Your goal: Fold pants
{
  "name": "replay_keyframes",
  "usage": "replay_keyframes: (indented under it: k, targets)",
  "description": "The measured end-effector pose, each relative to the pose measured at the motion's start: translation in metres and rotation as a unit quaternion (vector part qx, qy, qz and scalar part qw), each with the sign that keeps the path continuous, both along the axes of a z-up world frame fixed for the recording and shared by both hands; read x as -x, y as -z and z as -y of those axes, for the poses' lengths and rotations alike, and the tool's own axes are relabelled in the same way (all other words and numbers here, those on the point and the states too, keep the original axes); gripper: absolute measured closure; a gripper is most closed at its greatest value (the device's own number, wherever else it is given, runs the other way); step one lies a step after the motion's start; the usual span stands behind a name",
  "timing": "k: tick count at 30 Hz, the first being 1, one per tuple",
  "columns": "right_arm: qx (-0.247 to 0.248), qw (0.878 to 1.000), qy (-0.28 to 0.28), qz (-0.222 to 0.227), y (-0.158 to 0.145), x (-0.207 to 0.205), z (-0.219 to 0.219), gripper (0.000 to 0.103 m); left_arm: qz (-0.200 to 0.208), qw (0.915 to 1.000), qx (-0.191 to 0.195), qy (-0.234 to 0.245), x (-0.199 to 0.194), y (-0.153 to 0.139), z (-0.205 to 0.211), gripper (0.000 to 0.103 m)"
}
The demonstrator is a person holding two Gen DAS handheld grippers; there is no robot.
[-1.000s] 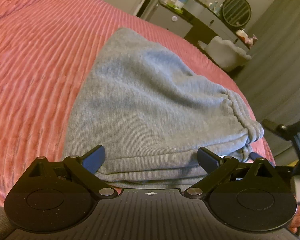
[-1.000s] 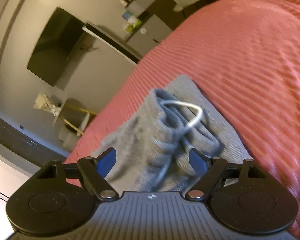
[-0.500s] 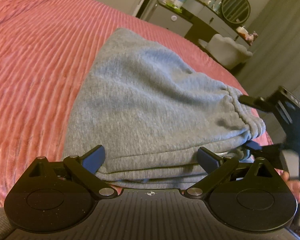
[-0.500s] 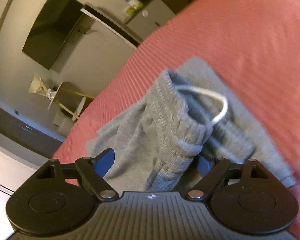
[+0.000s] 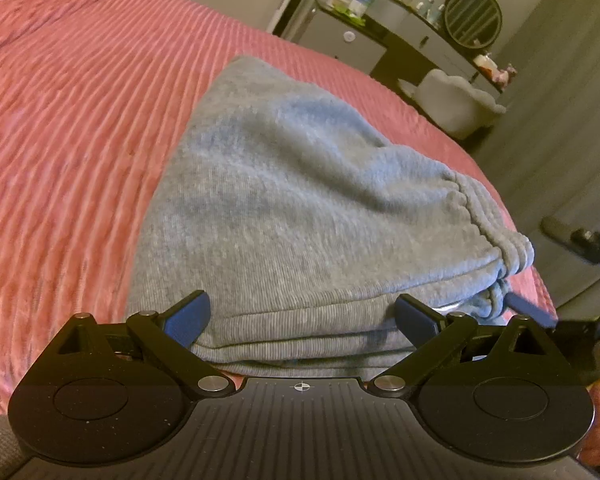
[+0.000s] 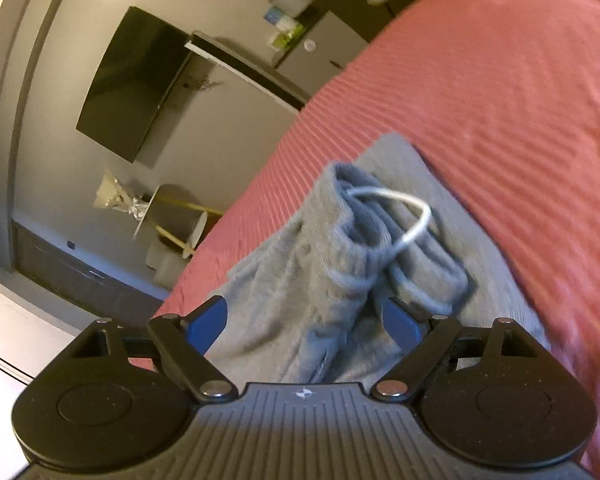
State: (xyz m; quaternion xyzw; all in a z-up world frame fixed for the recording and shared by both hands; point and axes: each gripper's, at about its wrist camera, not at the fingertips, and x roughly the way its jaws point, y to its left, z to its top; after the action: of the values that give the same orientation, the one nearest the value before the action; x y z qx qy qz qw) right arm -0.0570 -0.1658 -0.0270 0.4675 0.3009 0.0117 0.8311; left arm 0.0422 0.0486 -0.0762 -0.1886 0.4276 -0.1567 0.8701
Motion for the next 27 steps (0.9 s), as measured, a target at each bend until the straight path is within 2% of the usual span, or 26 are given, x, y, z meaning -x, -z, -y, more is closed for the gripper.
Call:
replay_keyframes:
  k: [2,4,8,12,14,15,16,17,20,21,23,25,27]
  targets:
    - [0.000,1.000,-0.003,-0.009,0.005,-0.005,-0.002,0.018,-0.001,0.9999,0.011,-0.004,0.000,0.000,-0.004,0.002]
    - [-0.003,1.000,0.003,0.000,0.009,-0.009,-0.001,0.018,0.001,0.9997,0.021,-0.009,0.000,-0.002,-0.007,0.002]
    - [-0.039,0.999,0.020,0.018,0.009,-0.022,0.013,0.018,0.018,0.9995,0.027,-0.008,0.008,-0.011,-0.011,0.002]
    - [-0.039,0.998,0.037,0.016,0.014,-0.021,0.027,0.018,0.072,0.9968,-0.004,0.035,0.022,-0.030,0.001,0.002]
    - [-0.049,0.997,0.052,0.029,0.019,-0.012,0.036,0.019,0.094,0.9938,-0.023,0.055,0.027,-0.033,0.010,0.002]
    - [-0.053,0.997,0.059,0.024,0.023,-0.011,0.039,0.027,0.095,0.9931,-0.030,0.062,0.027,-0.034,0.013,0.002]
    - [-0.059,0.996,0.064,0.015,0.026,-0.013,0.043,0.041,0.094,0.9929,-0.032,0.066,0.028,-0.035,0.014,0.002]
    - [-0.066,0.996,0.065,0.003,0.029,-0.015,0.047,0.043,0.092,0.9930,-0.030,0.067,0.028,-0.036,0.014,0.002]
    - [-0.092,0.994,0.060,-0.008,0.039,-0.022,0.057,0.042,0.077,0.9953,-0.012,0.057,0.024,-0.040,0.006,0.002]
    - [-0.094,0.994,0.060,-0.014,0.041,-0.026,0.061,0.038,0.070,0.9963,-0.005,0.051,0.023,-0.041,0.002,0.002]
    - [-0.071,0.995,0.066,-0.029,0.043,-0.035,0.066,0.019,0.053,0.9978,-0.002,0.038,0.022,-0.039,-0.004,0.002]
    - [-0.075,0.995,0.062,-0.035,0.049,-0.046,0.069,0.018,0.036,0.9991,-0.007,0.023,0.020,-0.034,-0.008,0.002]
    - [-0.133,0.990,0.041,-0.011,0.059,-0.058,0.069,0.020,0.022,0.9996,-0.013,0.013,0.017,-0.032,-0.008,0.002]
